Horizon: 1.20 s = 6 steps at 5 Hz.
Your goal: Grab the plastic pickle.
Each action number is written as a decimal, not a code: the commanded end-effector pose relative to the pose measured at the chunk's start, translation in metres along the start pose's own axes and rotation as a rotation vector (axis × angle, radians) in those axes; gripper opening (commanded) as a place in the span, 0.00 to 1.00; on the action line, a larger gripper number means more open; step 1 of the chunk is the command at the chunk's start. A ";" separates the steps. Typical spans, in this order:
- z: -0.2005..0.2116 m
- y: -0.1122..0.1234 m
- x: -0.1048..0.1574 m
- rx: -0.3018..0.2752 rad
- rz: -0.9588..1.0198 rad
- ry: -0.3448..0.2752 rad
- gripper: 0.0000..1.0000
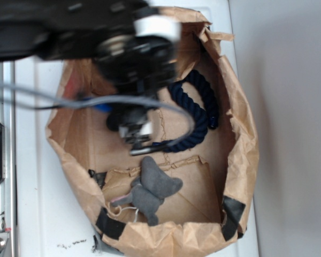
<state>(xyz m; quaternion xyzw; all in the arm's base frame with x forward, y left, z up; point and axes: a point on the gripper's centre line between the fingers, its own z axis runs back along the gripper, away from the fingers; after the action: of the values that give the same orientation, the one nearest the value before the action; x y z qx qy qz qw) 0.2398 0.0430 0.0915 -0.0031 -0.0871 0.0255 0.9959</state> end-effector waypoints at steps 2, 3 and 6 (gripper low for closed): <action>-0.039 -0.010 0.006 0.112 -0.008 -0.096 1.00; -0.054 -0.010 0.008 0.137 -0.019 -0.079 1.00; -0.094 -0.007 0.007 0.214 0.044 -0.156 0.00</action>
<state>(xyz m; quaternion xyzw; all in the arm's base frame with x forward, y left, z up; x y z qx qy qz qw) 0.2706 0.0380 0.0147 0.0996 -0.1880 0.0718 0.9744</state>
